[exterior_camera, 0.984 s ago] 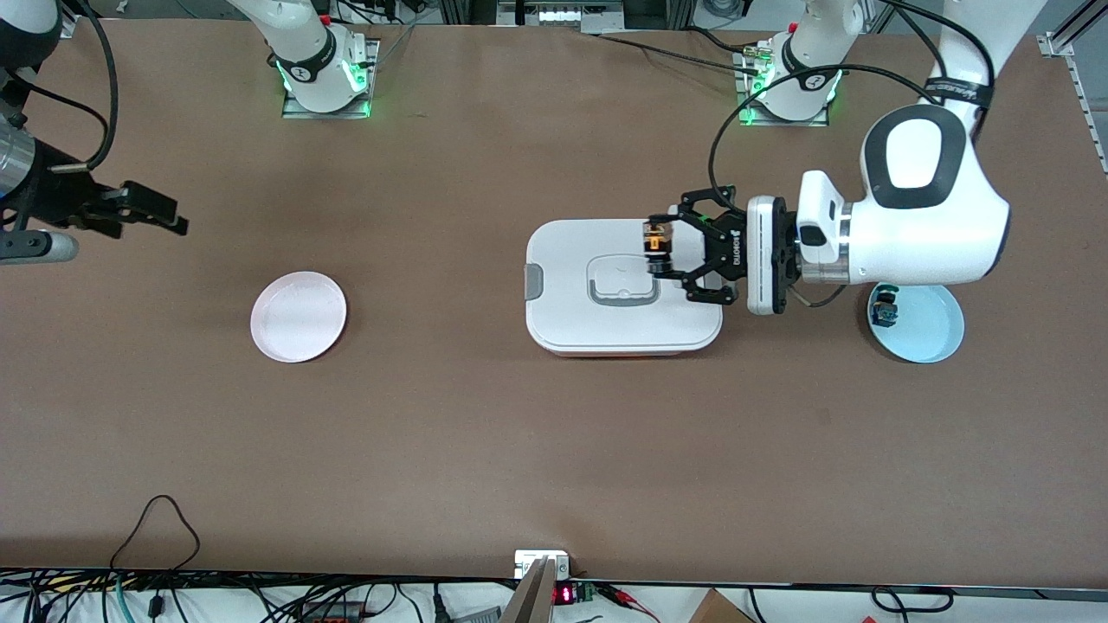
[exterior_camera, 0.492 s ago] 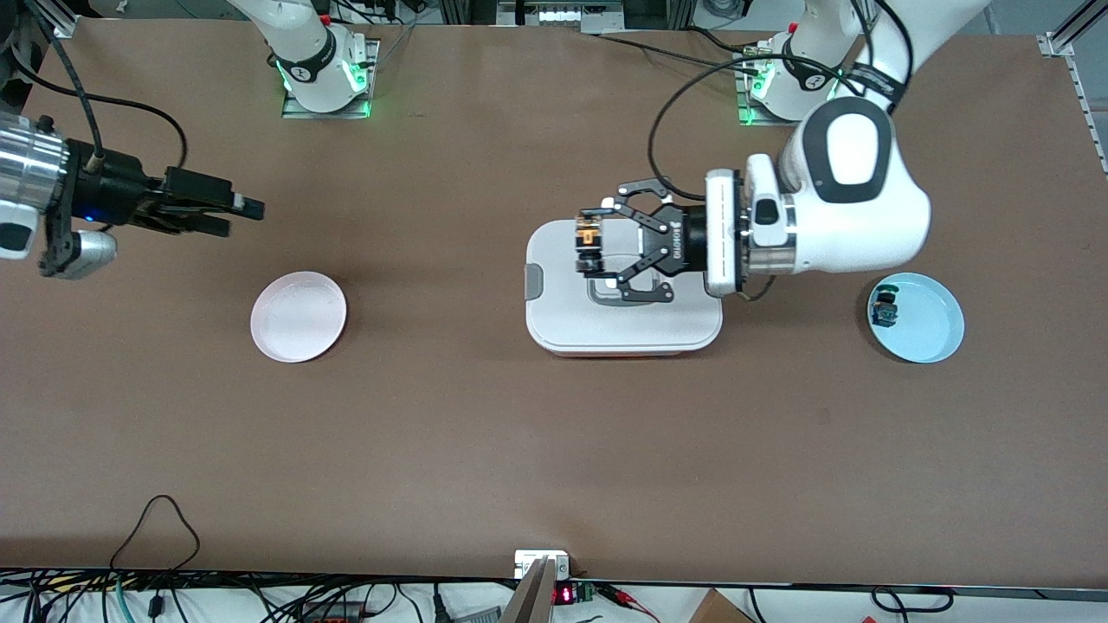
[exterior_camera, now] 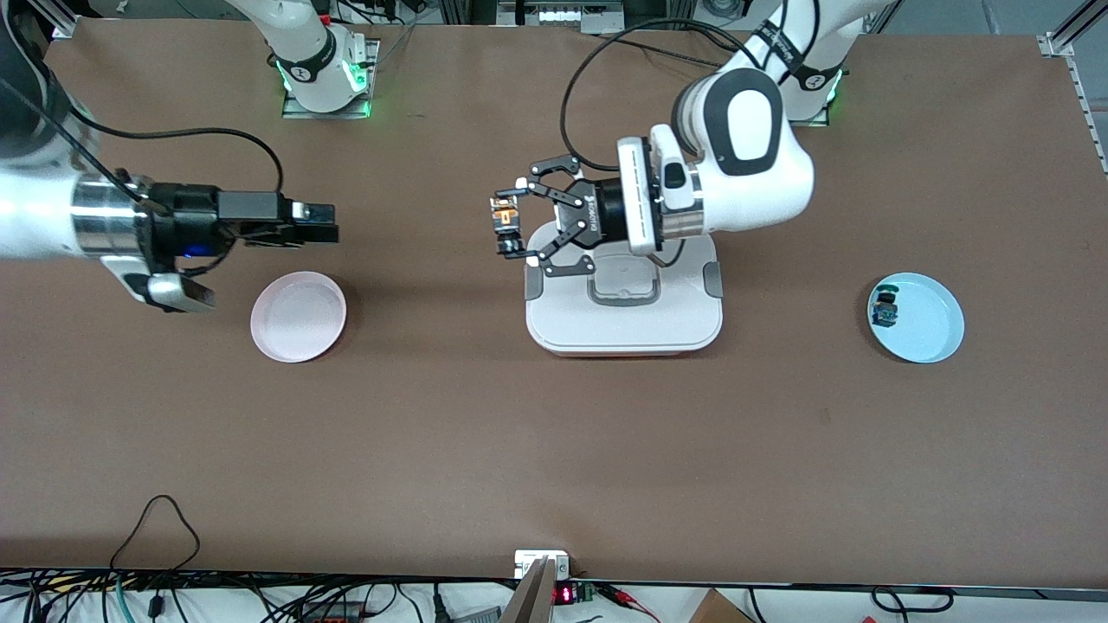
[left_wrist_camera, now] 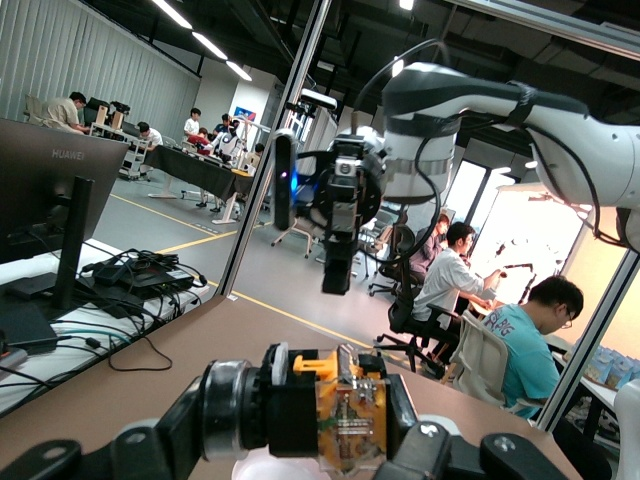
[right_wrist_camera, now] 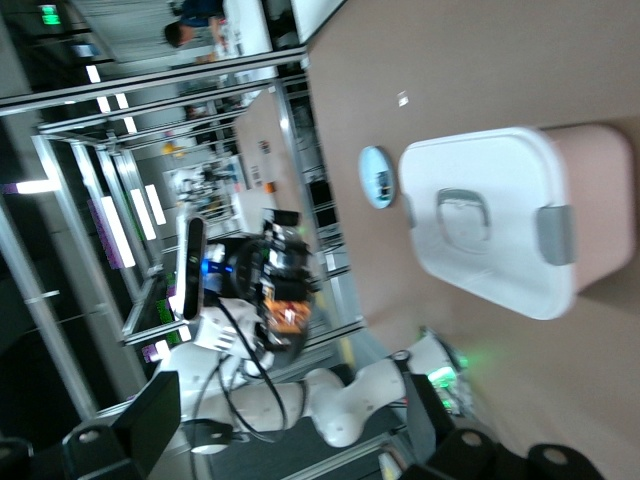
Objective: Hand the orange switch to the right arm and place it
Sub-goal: 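Carry the switch over the box while the right gripper reaches toward it, then close the right gripper on the orange switch held by the left gripper, then open the left gripper and pull it back from the switch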
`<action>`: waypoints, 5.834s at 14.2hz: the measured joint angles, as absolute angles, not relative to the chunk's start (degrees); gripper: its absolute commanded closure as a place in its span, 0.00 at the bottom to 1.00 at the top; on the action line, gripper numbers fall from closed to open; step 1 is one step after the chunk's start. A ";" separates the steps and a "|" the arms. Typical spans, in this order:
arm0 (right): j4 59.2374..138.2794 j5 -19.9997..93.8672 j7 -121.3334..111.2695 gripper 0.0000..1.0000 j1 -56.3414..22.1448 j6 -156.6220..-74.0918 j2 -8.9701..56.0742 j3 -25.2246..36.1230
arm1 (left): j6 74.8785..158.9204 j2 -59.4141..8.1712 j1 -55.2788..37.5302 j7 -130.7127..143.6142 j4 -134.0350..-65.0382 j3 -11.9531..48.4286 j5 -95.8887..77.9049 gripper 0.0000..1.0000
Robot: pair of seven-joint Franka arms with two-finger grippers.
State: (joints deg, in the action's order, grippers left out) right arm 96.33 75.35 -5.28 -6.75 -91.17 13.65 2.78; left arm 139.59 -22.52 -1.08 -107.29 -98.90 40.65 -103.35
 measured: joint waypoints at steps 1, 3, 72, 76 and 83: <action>96.73 76.83 -7.13 0.00 -7.42 -91.15 14.82 2.76 | 139.71 -22.66 -1.61 -108.12 -98.94 40.65 -104.46 0.83; 97.13 79.05 -11.20 0.00 -8.86 -91.03 16.85 2.72 | 139.72 -22.80 -1.80 -108.57 -98.94 40.63 -104.83 0.83; 101.10 99.14 -17.93 1.00 -19.88 -96.67 20.43 3.56 | 126.22 -21.22 6.89 -97.46 -98.82 40.42 -94.70 0.00; 101.11 91.66 -18.13 1.00 -16.23 -96.76 20.37 3.90 | 113.06 -18.55 14.79 -79.76 -98.46 40.35 -77.96 0.00; 101.03 66.55 -20.51 1.00 -13.80 -96.77 18.06 4.69 | 92.44 -17.63 22.18 -48.13 -92.31 39.69 -42.70 0.00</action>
